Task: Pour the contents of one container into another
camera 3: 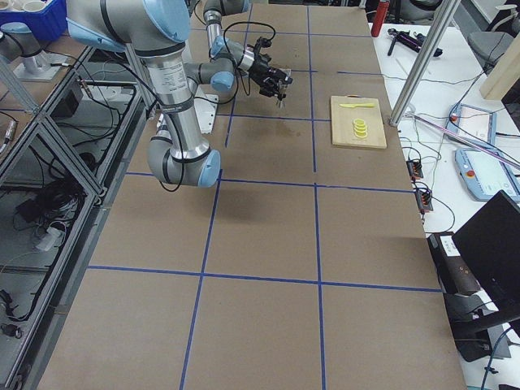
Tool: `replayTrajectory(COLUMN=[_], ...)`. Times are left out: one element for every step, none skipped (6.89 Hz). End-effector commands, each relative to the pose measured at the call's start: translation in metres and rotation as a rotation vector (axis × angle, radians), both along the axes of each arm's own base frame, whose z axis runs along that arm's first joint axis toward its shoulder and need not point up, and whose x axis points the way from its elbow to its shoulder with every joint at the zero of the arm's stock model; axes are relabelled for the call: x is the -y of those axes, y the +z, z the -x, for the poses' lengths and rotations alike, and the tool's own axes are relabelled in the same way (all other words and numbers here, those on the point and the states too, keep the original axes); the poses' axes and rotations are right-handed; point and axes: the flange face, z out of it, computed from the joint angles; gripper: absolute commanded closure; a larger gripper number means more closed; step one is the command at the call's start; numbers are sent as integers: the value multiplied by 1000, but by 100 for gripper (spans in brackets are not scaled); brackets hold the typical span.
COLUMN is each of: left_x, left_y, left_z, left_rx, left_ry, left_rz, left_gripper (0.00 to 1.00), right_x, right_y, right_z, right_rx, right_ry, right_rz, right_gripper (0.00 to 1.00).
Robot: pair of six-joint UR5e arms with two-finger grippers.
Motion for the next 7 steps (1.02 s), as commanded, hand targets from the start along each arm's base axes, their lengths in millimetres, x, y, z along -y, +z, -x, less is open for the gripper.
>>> replayTrajectory(left_x=[0, 0, -1, -1, -1, -1, 0], left_y=[0, 0, 0, 0, 0, 0, 0], left_z=[1, 1, 0, 0, 0, 0, 1], left_rx=[-1, 0, 0, 0, 0, -1, 0], left_ry=[0, 0, 2, 2, 2, 2, 0], left_rz=[0, 0, 0, 0, 0, 0, 0], left_gripper=[100, 100, 100, 100, 100, 100, 100], right_x=[1, 2, 2, 2, 2, 3, 3], right_y=[1, 4, 5, 6, 5, 3, -4], right_z=[-1, 1, 1, 2, 1, -1, 1], right_rx=[-108, -161, -205, -263, -301, -350, -362], right_ry=[-8, -16, -26, -44, -46, -54, -60], right_rz=[-36, -39, -51, -70, -91, -118, -128], right_gripper=[100, 100, 100, 100, 100, 100, 100])
